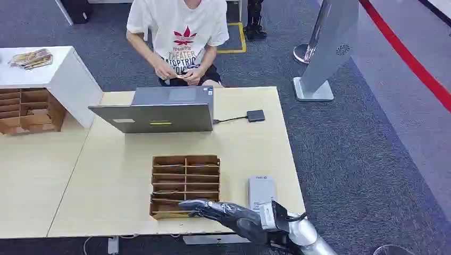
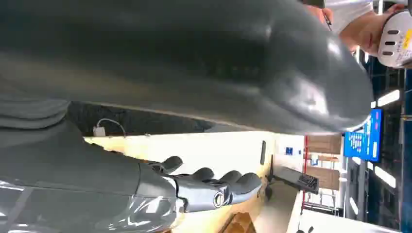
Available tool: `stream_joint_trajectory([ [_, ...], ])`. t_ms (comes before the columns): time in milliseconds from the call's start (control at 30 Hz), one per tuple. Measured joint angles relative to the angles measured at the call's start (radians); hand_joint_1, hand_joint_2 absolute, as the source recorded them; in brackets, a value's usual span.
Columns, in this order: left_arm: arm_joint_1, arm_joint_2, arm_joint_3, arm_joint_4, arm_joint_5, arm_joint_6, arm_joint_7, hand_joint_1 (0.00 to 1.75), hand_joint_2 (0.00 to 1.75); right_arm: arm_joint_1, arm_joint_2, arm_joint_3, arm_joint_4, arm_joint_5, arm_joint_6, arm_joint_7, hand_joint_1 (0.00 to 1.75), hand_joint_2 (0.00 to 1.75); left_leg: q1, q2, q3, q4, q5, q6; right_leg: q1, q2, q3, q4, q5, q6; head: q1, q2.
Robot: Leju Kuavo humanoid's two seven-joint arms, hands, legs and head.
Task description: Pass the card to the sensor for recognition and then transmit it.
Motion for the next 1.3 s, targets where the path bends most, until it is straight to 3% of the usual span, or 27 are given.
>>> stream_joint_trajectory([
  [167,0.000,-0.005,0.027,0.000,0.016,0.028,-0.027,0.00,1.75,0.008,-0.006,0.000,-0.009,0.000,-0.003,0.000,0.00,0.00,0.000,0.000,0.000,0.000,0.000,0.000,0.000,0.000,0.000,0.000,0.000,0.000,0.000,0.000],
  [200,0.000,-0.005,0.032,0.000,0.016,0.034,-0.031,0.00,0.00,0.010,-0.007,0.000,-0.010,0.000,-0.003,0.001,0.00,0.00,0.000,0.000,0.000,0.000,0.000,0.000,0.000,0.000,0.000,0.000,0.000,0.000,0.000,0.000],
  [433,0.002,-0.009,0.049,0.000,0.029,0.039,-0.059,0.00,0.00,0.019,-0.015,-0.001,-0.019,0.001,-0.011,0.001,0.00,0.00,0.000,0.000,0.000,0.000,0.000,0.000,0.000,0.000,0.000,0.000,0.000,0.000,0.000,0.000],
  [600,0.004,-0.011,0.065,0.000,0.037,0.101,-0.100,0.00,0.00,0.031,-0.021,-0.003,-0.037,0.007,-0.020,0.003,0.00,0.00,0.000,0.000,0.000,0.000,0.000,0.000,0.000,0.000,0.000,0.000,0.000,0.000,0.000,0.000],
  [933,0.006,-0.008,0.087,0.000,0.041,0.154,-0.139,0.00,0.00,0.054,-0.033,-0.011,-0.066,0.012,-0.034,0.004,0.00,0.00,0.000,0.000,0.000,0.000,0.000,0.000,0.000,0.000,0.000,0.000,0.000,0.000,0.000,0.000],
  [967,0.007,-0.007,0.087,0.000,0.039,0.153,-0.137,0.00,0.00,0.054,-0.034,-0.011,-0.066,0.012,-0.033,0.004,0.00,1.75,0.000,0.000,0.000,0.000,0.000,0.000,0.000,0.000,0.000,0.000,0.000,0.000,0.000,0.000],
  [1200,0.012,-0.006,0.090,0.000,0.045,0.113,-0.092,0.00,0.00,0.054,-0.034,-0.015,-0.066,0.024,-0.069,0.021,0.00,1.75,0.000,0.000,0.000,0.000,0.000,0.000,0.000,0.000,0.000,0.000,0.000,0.000,0.000,0.000],
  [1300,0.014,-0.008,0.094,0.000,0.053,0.116,-0.078,0.00,0.00,0.053,-0.033,-0.024,-0.068,0.057,-0.156,0.067,0.00,1.75,0.000,0.000,-0.001,0.000,0.000,0.000,0.000,0.000,0.000,0.000,0.000,0.000,0.000,0.000],
])
